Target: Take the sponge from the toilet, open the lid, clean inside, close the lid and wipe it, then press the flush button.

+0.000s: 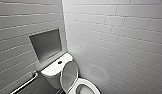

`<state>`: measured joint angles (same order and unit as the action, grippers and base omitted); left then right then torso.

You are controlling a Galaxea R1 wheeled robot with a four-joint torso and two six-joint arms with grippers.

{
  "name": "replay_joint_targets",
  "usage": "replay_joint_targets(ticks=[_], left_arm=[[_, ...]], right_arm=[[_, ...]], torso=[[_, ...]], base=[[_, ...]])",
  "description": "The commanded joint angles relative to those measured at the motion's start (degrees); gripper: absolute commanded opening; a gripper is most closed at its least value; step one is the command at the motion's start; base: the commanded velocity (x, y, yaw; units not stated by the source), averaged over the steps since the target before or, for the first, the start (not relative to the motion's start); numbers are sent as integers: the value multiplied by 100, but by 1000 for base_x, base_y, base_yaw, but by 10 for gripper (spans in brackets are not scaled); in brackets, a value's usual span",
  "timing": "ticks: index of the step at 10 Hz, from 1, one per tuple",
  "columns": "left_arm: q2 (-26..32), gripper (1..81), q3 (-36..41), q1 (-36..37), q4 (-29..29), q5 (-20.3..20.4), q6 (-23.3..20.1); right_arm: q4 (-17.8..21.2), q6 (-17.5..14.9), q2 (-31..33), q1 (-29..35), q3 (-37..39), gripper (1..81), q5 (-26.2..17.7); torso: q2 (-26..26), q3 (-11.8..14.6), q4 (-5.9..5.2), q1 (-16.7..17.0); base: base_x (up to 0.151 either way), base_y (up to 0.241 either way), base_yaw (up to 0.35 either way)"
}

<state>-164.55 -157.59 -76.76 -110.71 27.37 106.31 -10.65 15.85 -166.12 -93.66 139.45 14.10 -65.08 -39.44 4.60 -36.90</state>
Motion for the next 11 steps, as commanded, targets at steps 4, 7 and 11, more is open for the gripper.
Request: replay_joint_targets(ticks=[4, 7, 11], left_arm=[[-228, 811, -53, -133, 32, -469, -23], [-377, 811, -53, -238, 6, -1231, -23], [-421, 811, -62, -467, 129, -1928, 56]], right_arm=[[-182, -20, -195, 0, 327, 10, -338], [-218, -20, -301, 0, 459, 10, -347], [-191, -3, -363, 35, 644, 10, -417]], torso=[[1183, 897, 0, 771], [1239, 912, 0, 818], [1480, 1104, 0, 997]], base=[[0, 0, 0], [0, 0, 0], [0, 0, 0]])
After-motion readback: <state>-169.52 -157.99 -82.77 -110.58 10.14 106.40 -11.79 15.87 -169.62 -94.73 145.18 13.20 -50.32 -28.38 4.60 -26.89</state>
